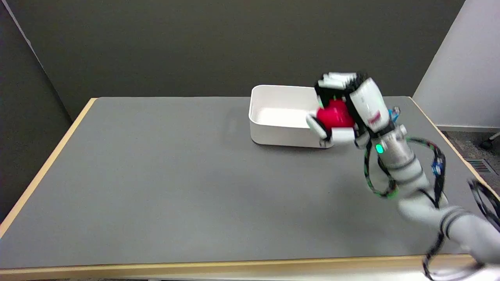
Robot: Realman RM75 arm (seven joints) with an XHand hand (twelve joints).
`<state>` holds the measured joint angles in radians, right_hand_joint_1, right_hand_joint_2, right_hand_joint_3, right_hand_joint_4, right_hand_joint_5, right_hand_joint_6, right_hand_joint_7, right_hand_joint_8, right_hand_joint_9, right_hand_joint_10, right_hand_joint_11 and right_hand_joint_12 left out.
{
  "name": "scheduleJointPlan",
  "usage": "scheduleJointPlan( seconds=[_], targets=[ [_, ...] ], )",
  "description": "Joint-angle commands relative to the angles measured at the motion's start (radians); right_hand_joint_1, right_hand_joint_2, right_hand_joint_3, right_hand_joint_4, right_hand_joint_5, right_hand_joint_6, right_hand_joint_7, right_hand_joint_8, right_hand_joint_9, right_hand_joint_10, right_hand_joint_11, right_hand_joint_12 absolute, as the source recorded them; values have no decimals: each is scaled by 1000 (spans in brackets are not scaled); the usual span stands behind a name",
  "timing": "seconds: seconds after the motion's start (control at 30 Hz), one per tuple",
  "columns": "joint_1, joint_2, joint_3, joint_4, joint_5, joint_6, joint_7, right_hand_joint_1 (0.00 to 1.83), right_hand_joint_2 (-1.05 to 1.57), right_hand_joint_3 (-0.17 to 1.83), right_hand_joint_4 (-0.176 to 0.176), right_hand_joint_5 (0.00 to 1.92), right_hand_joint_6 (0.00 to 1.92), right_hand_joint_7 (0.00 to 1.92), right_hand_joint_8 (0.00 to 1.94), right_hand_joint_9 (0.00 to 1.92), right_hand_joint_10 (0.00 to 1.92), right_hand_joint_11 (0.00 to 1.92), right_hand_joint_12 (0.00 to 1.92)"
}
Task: Place the red apple into the white box.
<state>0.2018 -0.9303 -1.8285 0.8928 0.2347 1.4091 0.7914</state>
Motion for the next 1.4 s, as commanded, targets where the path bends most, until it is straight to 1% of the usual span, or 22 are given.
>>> scheduleJointPlan(
  seconds=[0.03,0.1,0.17,0.2,0.23,0.27,0.33,0.4,0.47,0.53,0.73,0.83,1.03,1.17,1.2,1.23,1.27,1.33,1.37,1.4],
  targets=[
    [605,-54,-223,-219,-63,-366,-33,1040,664,928,19,910,1921,1117,1941,1323,1921,1023,1921],
    [652,-82,-228,-279,-105,-417,-28,1039,663,929,18,904,1921,1115,1941,1321,1921,1017,1921],
    [714,-115,-237,-362,-184,-487,-18,1039,663,929,17,890,1921,1113,1941,1319,1921,1010,1921],
    [732,-122,-243,-392,-206,-510,-9,1002,688,1017,21,858,1921,1107,1941,1319,1921,1005,1921],
    [759,-134,-252,-443,-242,-545,11,940,730,1167,29,809,1921,1097,1941,1320,1921,997,1921],
    [774,-142,-258,-475,-267,-566,26,899,761,1261,33,774,1921,1088,1941,1318,1921,986,1921],
    [808,-164,-263,-564,-346,-631,66,894,779,1231,27,757,1921,1067,1941,1302,1921,943,1921],
    [824,-170,-263,-605,-394,-676,90,889,805,1191,19,734,1921,1031,1941,1275,1921,887,1921],
    [825,-170,-263,-617,-428,-716,116,885,821,1165,14,721,1921,1008,1941,1264,1921,854,1921],
    [812,-163,-263,-617,-446,-763,133,872,870,1086,9,682,1921,954,1941,1222,1921,798,1921],
    [769,-146,-252,-642,-455,-815,146,863,904,1032,4,654,1921,923,1941,1206,1921,749,1921],
    [741,-140,-249,-639,-438,-812,154,861,910,1023,3,650,1921,900,1941,1199,1921,727,1921],
    [662,-111,-240,-625,-353,-800,156,856,926,998,0,639,1921,866,1941,1187,1921,700,1921],
    [617,-95,-238,-610,-284,-753,156,844,969,930,-6,606,1921,820,1941,1144,1921,609,1921],
    [609,-93,-238,-608,-269,-736,156,835,998,884,-9,586,1921,747,1941,1048,1921,493,1921],
    [597,-89,-237,-602,-246,-709,157,817,1054,796,-14,548,1921,584,1941,813,1921,223,1921],
    [588,-85,-237,-595,-233,-695,158,815,1086,736,-23,531,1908,459,1941,635,1921,40,1921],
    [573,-81,-237,-569,-215,-672,183,923,999,742,-100,615,1704,265,1912,379,1920,-1,1921],
    [563,-77,-234,-553,-209,-668,210,828,905,870,-134,602,1486,322,1771,394,1915,-1,1921],
    [559,-75,-233,-538,-207,-666,223,725,845,949,-129,554,1285,381,1547,413,1799,-1,1908]
  ],
)
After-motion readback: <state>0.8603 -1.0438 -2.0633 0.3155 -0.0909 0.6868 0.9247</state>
